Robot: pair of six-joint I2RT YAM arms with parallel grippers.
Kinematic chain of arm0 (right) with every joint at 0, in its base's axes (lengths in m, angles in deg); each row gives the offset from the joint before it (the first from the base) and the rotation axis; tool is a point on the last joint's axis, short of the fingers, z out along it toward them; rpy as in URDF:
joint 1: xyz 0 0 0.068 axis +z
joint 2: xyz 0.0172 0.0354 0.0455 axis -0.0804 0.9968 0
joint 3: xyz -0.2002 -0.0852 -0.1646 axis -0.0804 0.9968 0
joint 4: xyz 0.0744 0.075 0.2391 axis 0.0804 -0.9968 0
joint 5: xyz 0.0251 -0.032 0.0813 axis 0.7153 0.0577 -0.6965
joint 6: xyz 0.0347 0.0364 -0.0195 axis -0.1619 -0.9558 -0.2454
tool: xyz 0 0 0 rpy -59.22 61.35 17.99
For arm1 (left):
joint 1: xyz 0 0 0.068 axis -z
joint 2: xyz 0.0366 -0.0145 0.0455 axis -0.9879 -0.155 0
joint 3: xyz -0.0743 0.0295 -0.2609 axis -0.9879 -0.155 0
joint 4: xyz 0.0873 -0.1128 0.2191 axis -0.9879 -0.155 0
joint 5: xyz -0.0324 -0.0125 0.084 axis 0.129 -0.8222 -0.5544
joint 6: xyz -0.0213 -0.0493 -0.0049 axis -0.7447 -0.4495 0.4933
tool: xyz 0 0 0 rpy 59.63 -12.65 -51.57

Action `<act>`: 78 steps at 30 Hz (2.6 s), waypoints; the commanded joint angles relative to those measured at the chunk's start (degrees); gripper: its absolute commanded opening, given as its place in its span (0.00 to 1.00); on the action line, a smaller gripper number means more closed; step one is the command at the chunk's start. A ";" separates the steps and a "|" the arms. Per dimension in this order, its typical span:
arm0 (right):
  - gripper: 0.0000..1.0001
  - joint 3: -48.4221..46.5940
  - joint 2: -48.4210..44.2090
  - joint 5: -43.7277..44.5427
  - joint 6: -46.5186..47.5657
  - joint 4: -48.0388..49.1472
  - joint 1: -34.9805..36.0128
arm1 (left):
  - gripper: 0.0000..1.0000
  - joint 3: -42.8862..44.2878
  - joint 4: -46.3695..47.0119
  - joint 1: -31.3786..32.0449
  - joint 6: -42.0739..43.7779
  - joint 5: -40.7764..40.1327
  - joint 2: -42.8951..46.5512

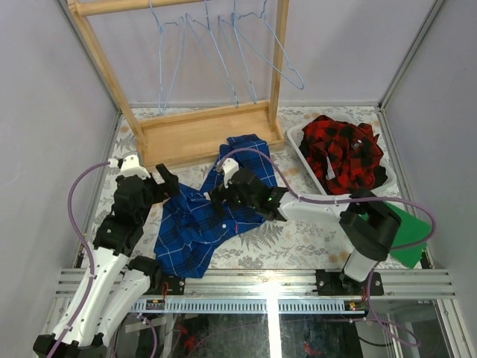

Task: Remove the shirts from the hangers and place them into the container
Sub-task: Pick up the shirt from the center of the board.

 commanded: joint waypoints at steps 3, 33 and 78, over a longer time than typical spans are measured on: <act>0.99 -6.35 8.59 3.07 3.25 -1.18 0.42 | 1.00 -0.73 1.20 -0.44 -0.84 -1.57 1.29; 0.00 15.08 -30.10 40.65 1.67 3.77 -0.66 | 1.00 -0.73 0.23 -0.44 -1.33 -1.11 1.59; 0.20 -3.25 9.91 20.60 3.49 -21.45 -13.86 | 1.00 -0.35 -0.29 -0.44 -1.14 -0.76 -0.08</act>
